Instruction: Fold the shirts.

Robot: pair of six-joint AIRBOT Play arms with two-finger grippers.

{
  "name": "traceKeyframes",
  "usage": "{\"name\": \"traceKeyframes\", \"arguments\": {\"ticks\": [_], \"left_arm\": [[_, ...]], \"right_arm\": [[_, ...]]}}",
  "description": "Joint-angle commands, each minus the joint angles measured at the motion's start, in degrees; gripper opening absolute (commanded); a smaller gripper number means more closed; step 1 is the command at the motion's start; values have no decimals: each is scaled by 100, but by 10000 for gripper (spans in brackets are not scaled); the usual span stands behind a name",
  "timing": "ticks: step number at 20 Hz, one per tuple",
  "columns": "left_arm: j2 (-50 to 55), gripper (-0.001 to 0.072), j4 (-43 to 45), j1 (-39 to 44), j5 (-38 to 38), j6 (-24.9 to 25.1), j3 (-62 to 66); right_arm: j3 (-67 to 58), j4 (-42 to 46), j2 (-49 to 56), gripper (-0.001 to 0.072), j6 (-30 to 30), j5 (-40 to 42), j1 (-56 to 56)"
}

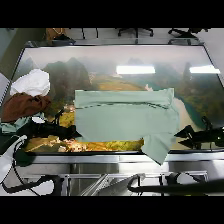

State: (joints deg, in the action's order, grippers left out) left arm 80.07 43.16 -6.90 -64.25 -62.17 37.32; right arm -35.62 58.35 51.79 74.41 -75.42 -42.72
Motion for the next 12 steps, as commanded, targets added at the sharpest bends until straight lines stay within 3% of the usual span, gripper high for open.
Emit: {"name": "traceKeyframes", "arguments": {"ticks": [1,4,8,10,12], "left_arm": [[-17,10,-170,50,-122,103,262],[-17,10,-173,48,-173,61,372],[-17,10,-50,-74,-367,-7,376],[-17,9,470,-256,-634,-380,376],[-22,8,1082,-492,-951,-732,361]], "right_arm": [[470,11,-63,500,-26,240,256],[699,-166,149,494,-90,433,732],[605,-973,428,61,-717,400,999],[190,-540,372,25,-483,236,997],[-243,369,201,24,262,-79,997]]}}
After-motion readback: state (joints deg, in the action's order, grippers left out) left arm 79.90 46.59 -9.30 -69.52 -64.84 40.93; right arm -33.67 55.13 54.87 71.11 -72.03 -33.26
